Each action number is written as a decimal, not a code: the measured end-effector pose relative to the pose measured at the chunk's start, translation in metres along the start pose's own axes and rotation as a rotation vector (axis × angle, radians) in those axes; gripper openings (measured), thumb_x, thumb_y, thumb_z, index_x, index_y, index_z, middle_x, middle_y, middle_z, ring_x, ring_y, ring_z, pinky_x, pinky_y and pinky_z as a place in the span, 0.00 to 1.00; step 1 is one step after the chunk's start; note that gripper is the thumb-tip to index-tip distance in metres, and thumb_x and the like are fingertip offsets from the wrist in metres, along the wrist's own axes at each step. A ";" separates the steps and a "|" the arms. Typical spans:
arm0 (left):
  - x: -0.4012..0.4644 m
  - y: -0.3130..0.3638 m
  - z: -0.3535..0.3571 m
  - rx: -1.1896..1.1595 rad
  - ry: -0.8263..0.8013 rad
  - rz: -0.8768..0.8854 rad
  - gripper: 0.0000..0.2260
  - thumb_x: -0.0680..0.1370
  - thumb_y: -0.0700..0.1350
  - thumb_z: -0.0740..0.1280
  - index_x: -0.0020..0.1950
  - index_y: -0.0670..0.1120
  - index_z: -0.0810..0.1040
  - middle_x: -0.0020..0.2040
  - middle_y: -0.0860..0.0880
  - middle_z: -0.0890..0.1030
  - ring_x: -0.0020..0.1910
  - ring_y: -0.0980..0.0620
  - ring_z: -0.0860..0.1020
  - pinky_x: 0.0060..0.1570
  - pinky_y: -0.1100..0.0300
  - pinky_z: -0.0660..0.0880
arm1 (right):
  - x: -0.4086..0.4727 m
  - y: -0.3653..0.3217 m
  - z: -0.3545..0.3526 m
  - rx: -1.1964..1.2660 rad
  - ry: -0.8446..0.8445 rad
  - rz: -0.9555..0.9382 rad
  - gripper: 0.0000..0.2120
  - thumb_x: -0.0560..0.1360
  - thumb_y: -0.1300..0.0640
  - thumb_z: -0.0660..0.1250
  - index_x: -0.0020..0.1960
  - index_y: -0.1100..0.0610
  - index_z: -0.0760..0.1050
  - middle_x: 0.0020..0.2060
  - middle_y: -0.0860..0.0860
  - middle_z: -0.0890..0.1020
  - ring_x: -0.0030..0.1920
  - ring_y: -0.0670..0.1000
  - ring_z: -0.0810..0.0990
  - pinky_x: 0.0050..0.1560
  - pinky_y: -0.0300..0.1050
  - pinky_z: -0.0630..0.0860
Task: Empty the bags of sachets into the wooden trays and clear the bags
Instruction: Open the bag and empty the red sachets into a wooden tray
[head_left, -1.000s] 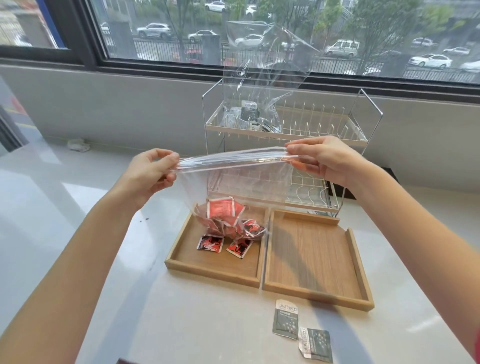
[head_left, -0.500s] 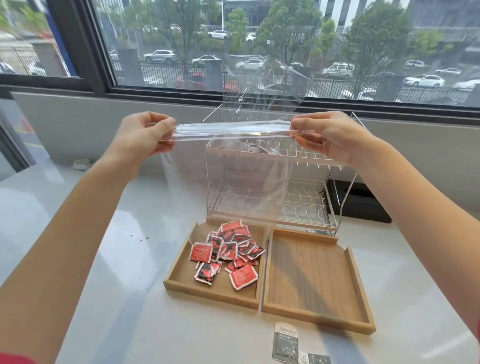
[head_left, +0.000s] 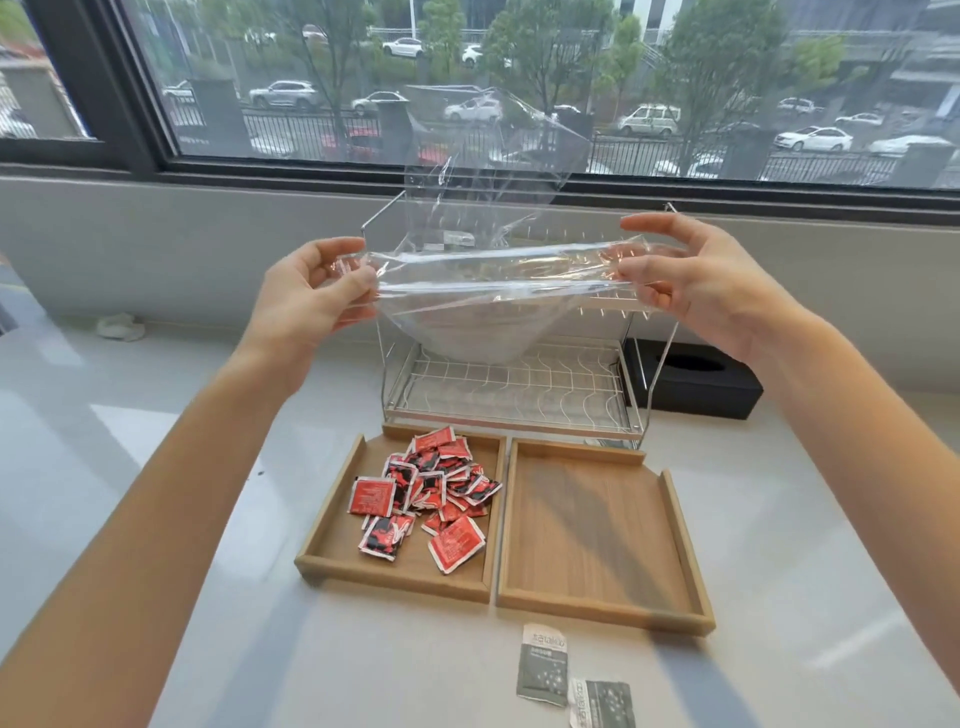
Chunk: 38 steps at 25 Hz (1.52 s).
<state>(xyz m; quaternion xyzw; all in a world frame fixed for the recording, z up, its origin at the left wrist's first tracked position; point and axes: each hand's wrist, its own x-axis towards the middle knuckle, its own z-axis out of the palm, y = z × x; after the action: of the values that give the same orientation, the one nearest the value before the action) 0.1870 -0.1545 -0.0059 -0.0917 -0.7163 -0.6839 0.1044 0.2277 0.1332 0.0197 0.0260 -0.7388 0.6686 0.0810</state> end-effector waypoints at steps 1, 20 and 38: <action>-0.004 -0.006 0.005 -0.013 -0.016 -0.024 0.12 0.76 0.37 0.64 0.58 0.47 0.72 0.41 0.52 0.76 0.30 0.64 0.78 0.33 0.73 0.75 | -0.006 0.008 -0.004 -0.013 0.004 -0.015 0.17 0.70 0.68 0.67 0.52 0.49 0.75 0.43 0.50 0.82 0.42 0.45 0.81 0.42 0.34 0.77; -0.124 -0.183 0.047 0.149 -0.056 -0.623 0.10 0.80 0.41 0.56 0.59 0.42 0.72 0.35 0.50 0.71 0.30 0.56 0.69 0.26 0.70 0.70 | -0.128 0.215 -0.005 -0.100 0.165 0.544 0.14 0.76 0.66 0.59 0.61 0.60 0.72 0.44 0.52 0.77 0.38 0.45 0.75 0.35 0.29 0.74; -0.100 -0.213 0.042 0.585 -0.190 -0.632 0.17 0.69 0.53 0.59 0.50 0.46 0.77 0.46 0.47 0.80 0.48 0.45 0.76 0.52 0.52 0.72 | -0.090 0.253 -0.041 -0.392 0.147 0.724 0.22 0.76 0.55 0.62 0.67 0.62 0.65 0.54 0.58 0.78 0.54 0.56 0.79 0.63 0.55 0.72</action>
<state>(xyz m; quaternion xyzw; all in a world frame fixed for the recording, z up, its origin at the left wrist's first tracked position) 0.2236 -0.1217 -0.2395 0.1027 -0.8791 -0.4389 -0.1548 0.2823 0.1940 -0.2394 -0.2991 -0.8058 0.5006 -0.1031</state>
